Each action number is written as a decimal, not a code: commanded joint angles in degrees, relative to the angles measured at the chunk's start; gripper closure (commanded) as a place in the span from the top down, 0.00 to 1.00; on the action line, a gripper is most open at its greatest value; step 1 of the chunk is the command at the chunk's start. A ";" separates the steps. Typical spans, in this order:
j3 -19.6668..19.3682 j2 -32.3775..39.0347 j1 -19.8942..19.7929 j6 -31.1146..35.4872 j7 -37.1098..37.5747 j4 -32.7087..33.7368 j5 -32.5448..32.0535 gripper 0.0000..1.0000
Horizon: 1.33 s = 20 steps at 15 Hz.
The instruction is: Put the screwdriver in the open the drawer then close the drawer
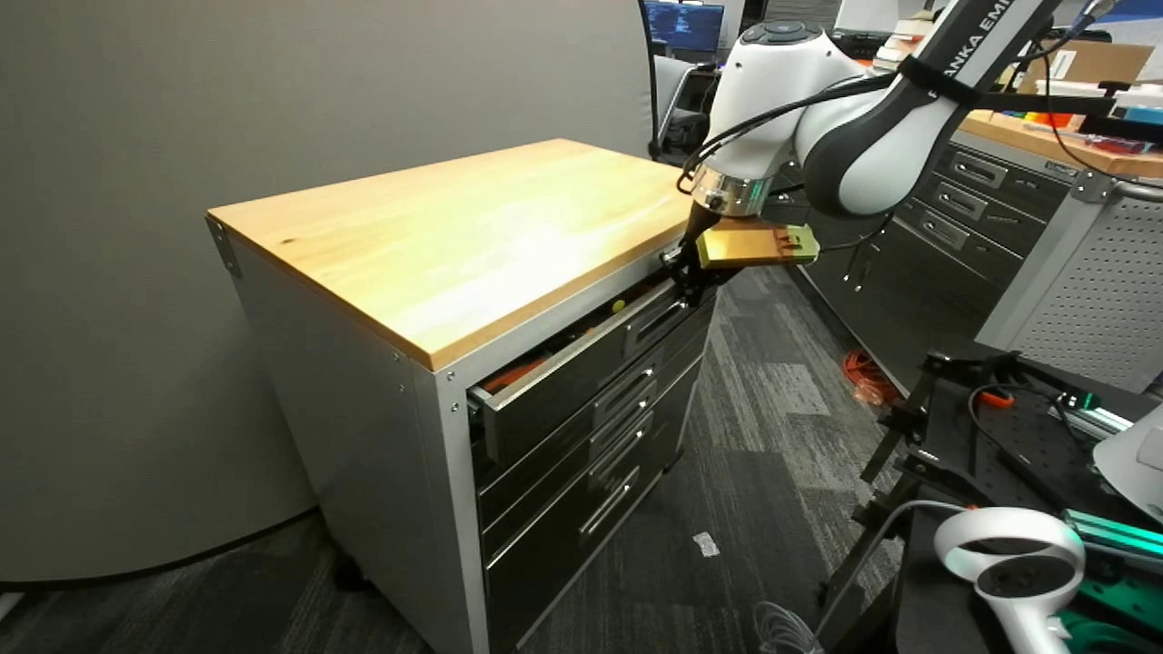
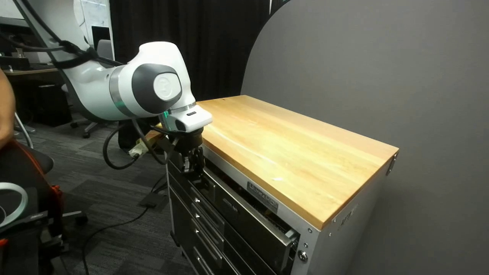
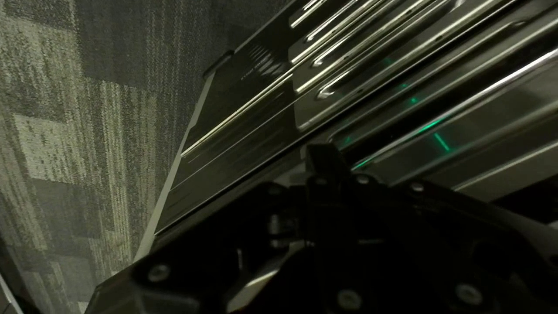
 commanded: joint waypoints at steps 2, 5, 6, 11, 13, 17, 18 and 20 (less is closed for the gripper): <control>-2.49 2.24 2.97 5.79 5.04 2.41 -3.22 0.06; -4.00 1.78 4.74 8.54 7.28 1.85 -4.84 0.06; -4.88 1.39 5.70 9.63 8.38 1.51 -5.65 0.06; -12.41 0.89 13.08 15.66 14.59 0.64 -12.92 0.06; -16.33 0.94 16.57 17.32 16.87 0.46 -16.02 0.06; -15.90 -1.87 16.52 15.49 13.55 -2.23 -16.99 0.33; -11.34 -4.01 12.68 13.40 9.37 -4.17 -15.48 0.35; -1.13 -8.91 3.61 10.55 -0.22 -8.86 -12.92 0.50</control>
